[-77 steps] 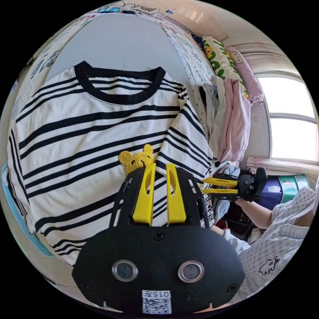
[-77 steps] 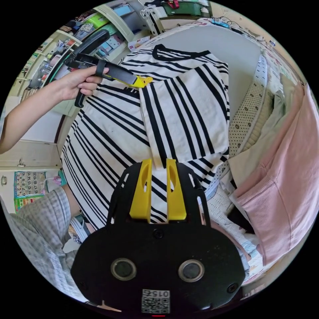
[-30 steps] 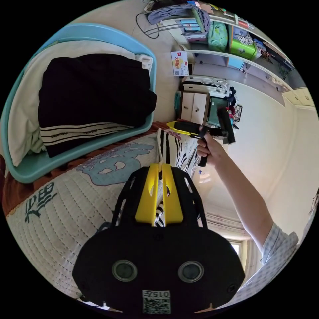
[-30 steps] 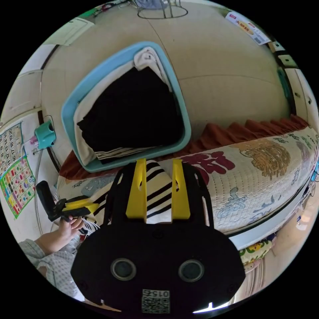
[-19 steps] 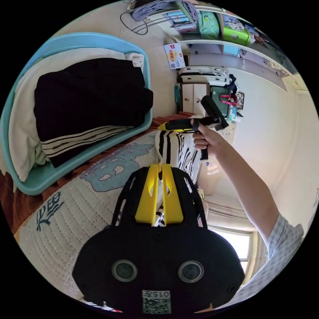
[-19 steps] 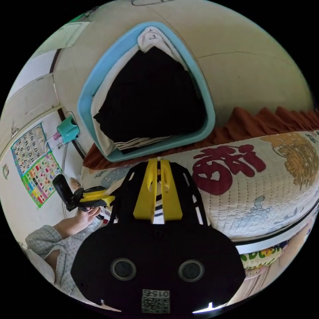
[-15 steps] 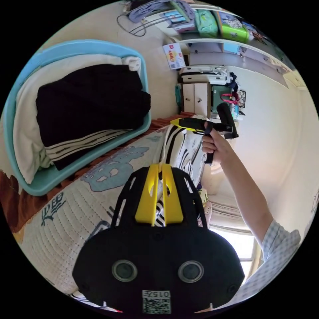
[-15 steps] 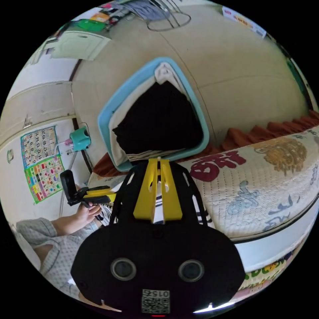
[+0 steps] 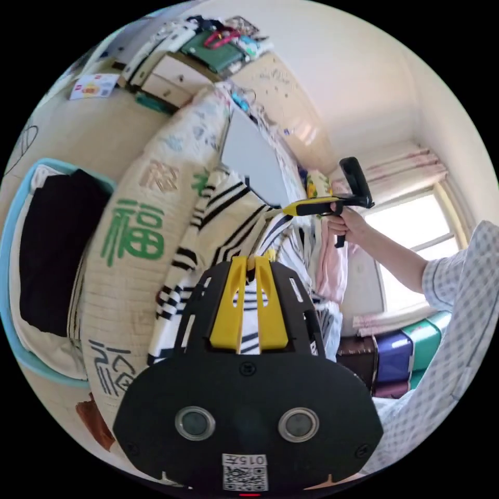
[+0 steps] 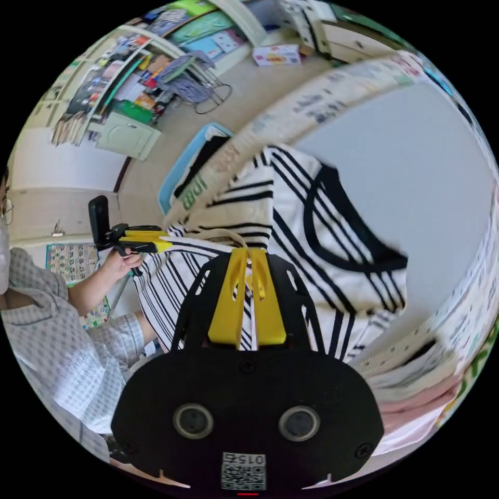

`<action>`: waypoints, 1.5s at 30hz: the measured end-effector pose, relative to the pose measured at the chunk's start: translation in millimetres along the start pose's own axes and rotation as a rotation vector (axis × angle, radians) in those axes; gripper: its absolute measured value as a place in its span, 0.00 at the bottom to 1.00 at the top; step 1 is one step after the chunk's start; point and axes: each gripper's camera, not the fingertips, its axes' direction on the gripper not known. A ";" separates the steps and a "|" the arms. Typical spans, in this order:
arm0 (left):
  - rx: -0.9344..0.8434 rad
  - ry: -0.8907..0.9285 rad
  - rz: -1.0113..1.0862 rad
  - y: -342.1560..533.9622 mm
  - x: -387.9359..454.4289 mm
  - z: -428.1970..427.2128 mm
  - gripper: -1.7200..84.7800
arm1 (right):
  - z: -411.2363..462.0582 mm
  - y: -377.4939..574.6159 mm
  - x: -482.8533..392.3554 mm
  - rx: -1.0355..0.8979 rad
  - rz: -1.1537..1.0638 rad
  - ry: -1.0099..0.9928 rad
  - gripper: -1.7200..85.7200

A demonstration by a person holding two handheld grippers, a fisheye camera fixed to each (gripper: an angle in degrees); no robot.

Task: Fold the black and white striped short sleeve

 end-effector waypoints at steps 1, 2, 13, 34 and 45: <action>-0.080 0.026 0.006 2.3 2.0 15.8 0.06 | 18.6 24.9 12.0 0.011 0.045 0.002 0.03; -0.132 0.047 0.022 4.6 5.3 24.9 0.07 | 34.1 43.8 18.8 0.032 0.075 0.002 0.03; -0.240 -0.078 0.139 -22.5 46.4 48.8 0.09 | 191.7 53.0 -22.2 0.063 -0.051 0.039 0.09; -0.097 -0.342 0.244 -169.5 56.7 29.6 0.14 | 327.1 114.4 78.9 0.302 0.305 0.218 0.14; -0.297 -0.295 0.091 -285.1 26.3 129.2 0.11 | 424.7 86.8 104.6 0.262 0.441 0.198 0.10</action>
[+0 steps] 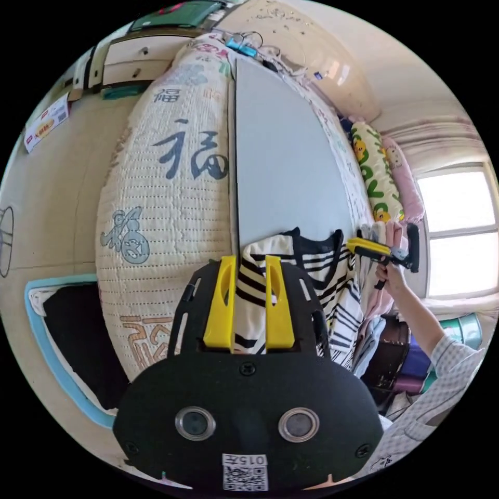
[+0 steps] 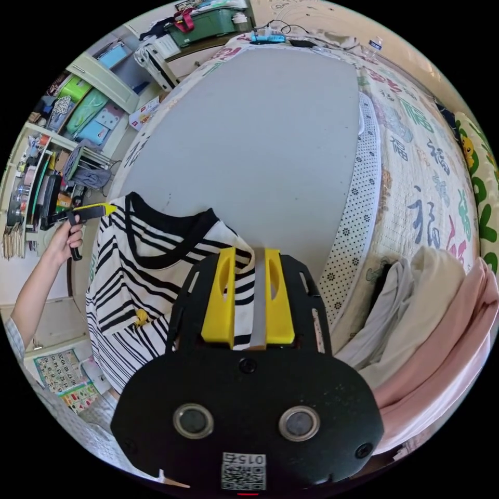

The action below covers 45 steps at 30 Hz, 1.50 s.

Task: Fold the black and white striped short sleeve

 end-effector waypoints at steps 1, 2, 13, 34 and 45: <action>-0.006 -0.031 0.030 -0.8 4.8 -1.5 0.10 | 8.2 1.8 -4.8 -0.014 -0.012 0.022 0.07; -0.012 -0.054 0.042 -1.3 7.9 -3.9 0.09 | 14.8 4.4 -9.9 -0.015 -0.035 0.017 0.05; 0.114 -0.085 0.218 31.9 65.9 -73.8 0.02 | -27.9 72.6 -46.0 0.143 -0.150 -0.065 0.01; -0.270 0.096 0.043 445.0 124.0 -25.9 0.03 | 62.1 486.1 -250.0 -0.370 -0.276 -0.281 0.01; -0.336 0.016 -0.031 454.2 159.7 -38.9 0.03 | 16.7 519.3 -277.8 -0.384 -0.128 -0.294 0.01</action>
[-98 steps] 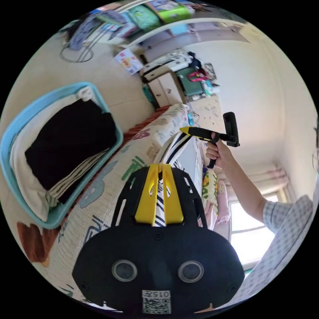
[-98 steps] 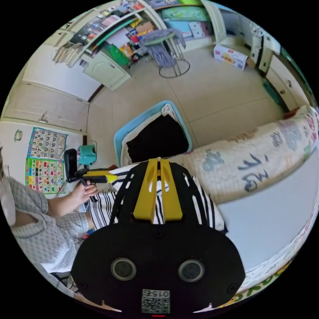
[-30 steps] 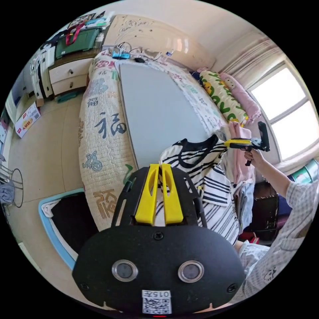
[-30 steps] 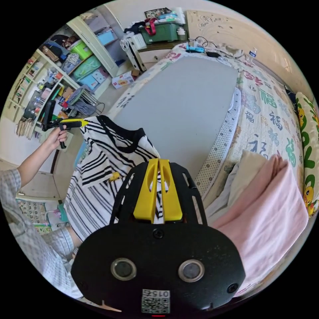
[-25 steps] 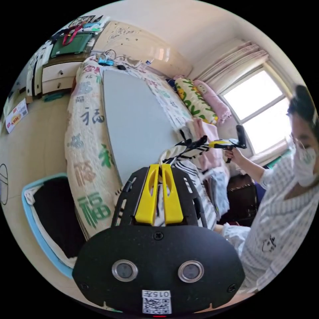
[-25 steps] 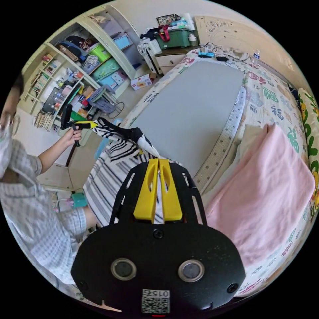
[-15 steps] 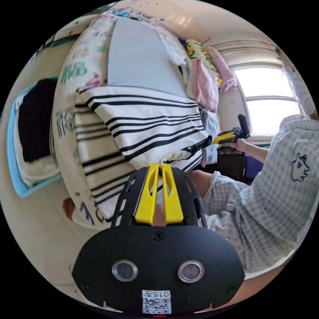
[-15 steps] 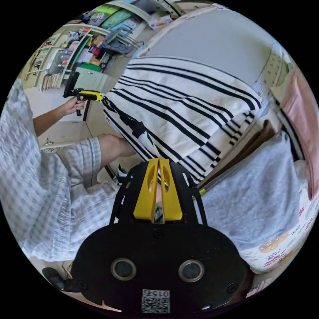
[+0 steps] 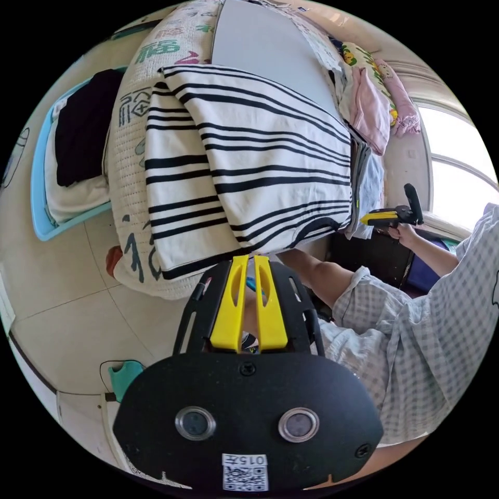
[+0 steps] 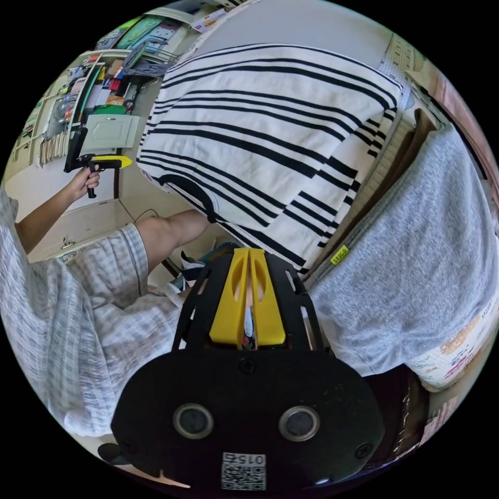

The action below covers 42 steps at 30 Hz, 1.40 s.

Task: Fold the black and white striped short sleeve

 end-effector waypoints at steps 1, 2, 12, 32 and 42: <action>0.027 0.008 -0.010 -0.5 6.5 -3.1 0.03 | -3.8 -0.1 -11.6 0.031 0.001 -0.004 0.01; 0.052 0.024 -0.010 -2.6 14.7 -4.1 0.03 | -4.8 -2.3 -23.8 0.056 0.002 0.002 0.01; -0.012 -0.146 -0.018 -38.7 95.0 86.1 0.02 | 53.1 -21.6 -124.3 0.054 0.124 0.223 0.01; -0.223 -0.260 0.053 -51.4 157.9 108.5 0.02 | 40.4 100.1 -187.1 0.219 0.230 0.276 0.02; -0.027 -0.308 0.305 -128.0 226.8 36.9 0.11 | 16.6 257.0 -75.2 0.437 0.624 0.129 0.10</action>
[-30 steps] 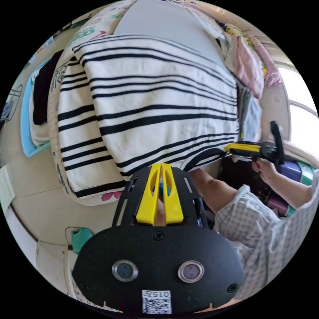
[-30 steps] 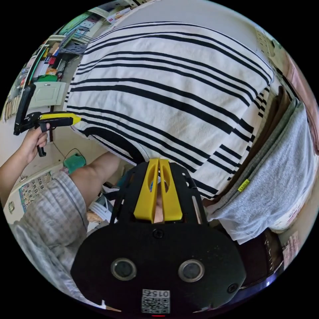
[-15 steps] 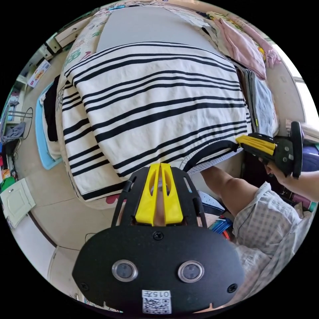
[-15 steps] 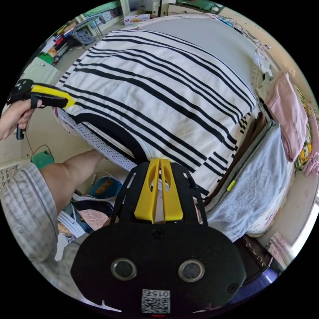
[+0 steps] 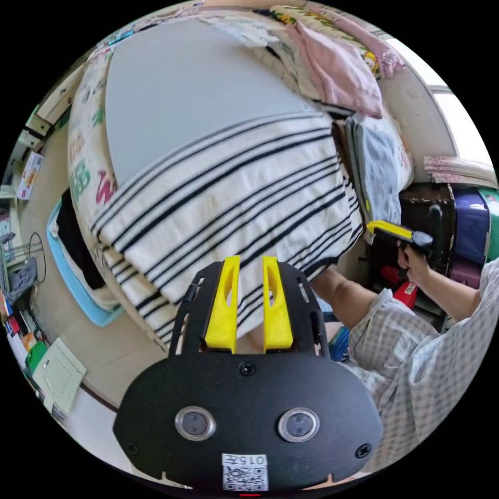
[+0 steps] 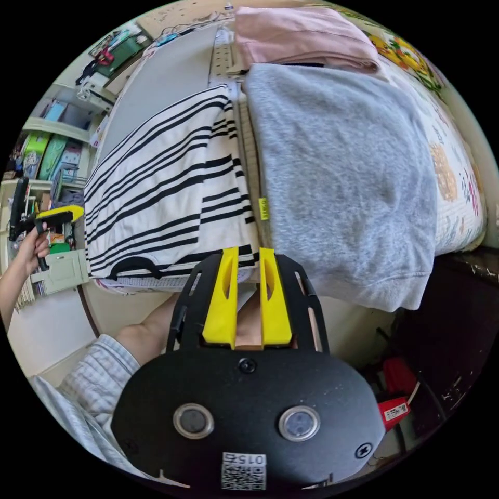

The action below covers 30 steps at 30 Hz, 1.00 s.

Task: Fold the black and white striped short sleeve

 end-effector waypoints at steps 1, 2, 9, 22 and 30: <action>0.033 0.019 0.023 -25.7 5.9 -4.1 0.12 | 6.5 1.3 11.8 -0.020 0.004 -0.017 0.11; 0.064 0.039 0.054 -53.3 13.8 -5.5 0.12 | 10.9 2.1 18.8 -0.024 -0.004 -0.026 0.11; 0.121 0.070 0.141 -200.5 72.7 16.5 0.14 | 31.1 1.9 48.8 -0.058 0.034 -0.086 0.12; -0.122 -0.081 0.314 -267.8 137.7 87.4 0.04 | 9.4 -9.3 155.3 -0.067 -0.017 -0.336 0.04; 0.061 0.081 0.369 -243.1 132.4 28.2 0.03 | -94.6 -13.9 199.1 0.047 -0.120 -0.258 0.02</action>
